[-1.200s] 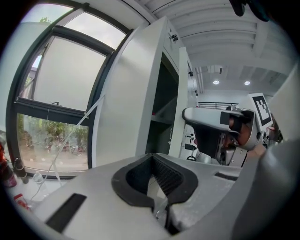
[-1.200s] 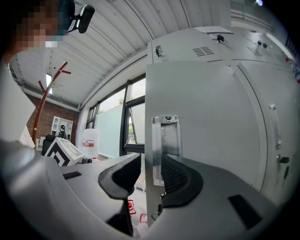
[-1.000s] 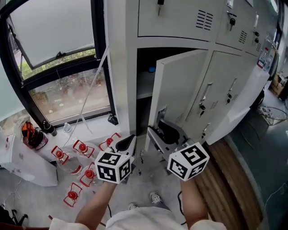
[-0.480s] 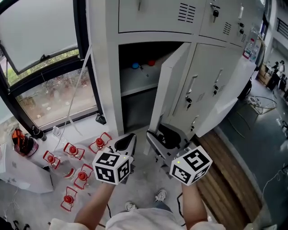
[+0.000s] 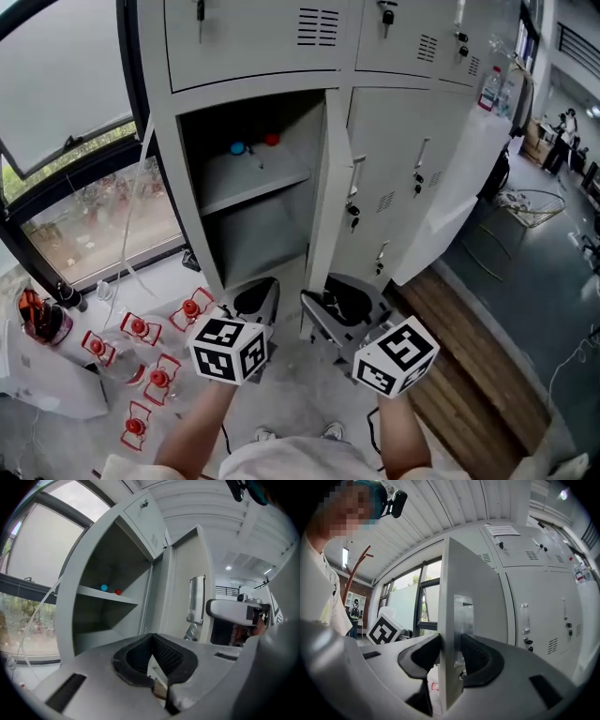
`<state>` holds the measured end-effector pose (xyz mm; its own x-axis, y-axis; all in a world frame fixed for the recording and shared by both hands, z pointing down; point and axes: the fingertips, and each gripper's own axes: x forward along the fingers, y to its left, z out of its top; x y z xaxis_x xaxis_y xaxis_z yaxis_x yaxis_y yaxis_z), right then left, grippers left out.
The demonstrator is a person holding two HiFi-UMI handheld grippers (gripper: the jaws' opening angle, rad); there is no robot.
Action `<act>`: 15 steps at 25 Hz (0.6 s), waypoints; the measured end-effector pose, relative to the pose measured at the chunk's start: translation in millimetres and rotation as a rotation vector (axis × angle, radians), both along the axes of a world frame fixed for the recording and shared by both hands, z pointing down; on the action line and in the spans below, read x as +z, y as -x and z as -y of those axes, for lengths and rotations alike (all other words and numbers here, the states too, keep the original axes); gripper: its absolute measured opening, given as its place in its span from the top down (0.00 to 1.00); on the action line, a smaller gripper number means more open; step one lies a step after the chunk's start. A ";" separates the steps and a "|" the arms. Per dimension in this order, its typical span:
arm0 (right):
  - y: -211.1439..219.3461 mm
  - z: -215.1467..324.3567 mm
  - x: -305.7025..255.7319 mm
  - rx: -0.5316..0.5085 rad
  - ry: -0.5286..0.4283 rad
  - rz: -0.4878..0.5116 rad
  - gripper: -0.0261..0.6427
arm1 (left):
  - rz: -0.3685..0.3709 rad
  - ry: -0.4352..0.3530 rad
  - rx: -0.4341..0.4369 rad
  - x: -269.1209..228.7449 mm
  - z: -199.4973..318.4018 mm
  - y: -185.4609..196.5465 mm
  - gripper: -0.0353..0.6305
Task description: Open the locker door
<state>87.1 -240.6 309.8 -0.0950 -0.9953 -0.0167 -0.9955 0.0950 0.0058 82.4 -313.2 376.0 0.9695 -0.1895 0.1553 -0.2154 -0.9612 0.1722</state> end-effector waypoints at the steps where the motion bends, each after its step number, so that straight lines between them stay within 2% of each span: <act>1: -4.9 -4.7 -0.1 -0.004 -0.001 0.000 0.75 | 0.000 -0.005 0.007 -1.5 -5.8 -7.1 0.94; 10: -36.7 -38.1 -0.5 -0.083 -0.027 0.030 0.75 | 0.013 -0.028 0.032 -6.7 -42.0 -52.1 0.94; 15: -55.8 -52.1 -1.2 -0.090 -0.029 0.027 0.75 | 0.018 -0.033 0.038 -8.0 -50.9 -66.9 0.94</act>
<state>143.0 -188.6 308.6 -0.1830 -0.9819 -0.0490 -0.9828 0.1840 -0.0169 149.3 -262.3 368.0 0.9733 -0.1576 0.1670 -0.1811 -0.9740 0.1363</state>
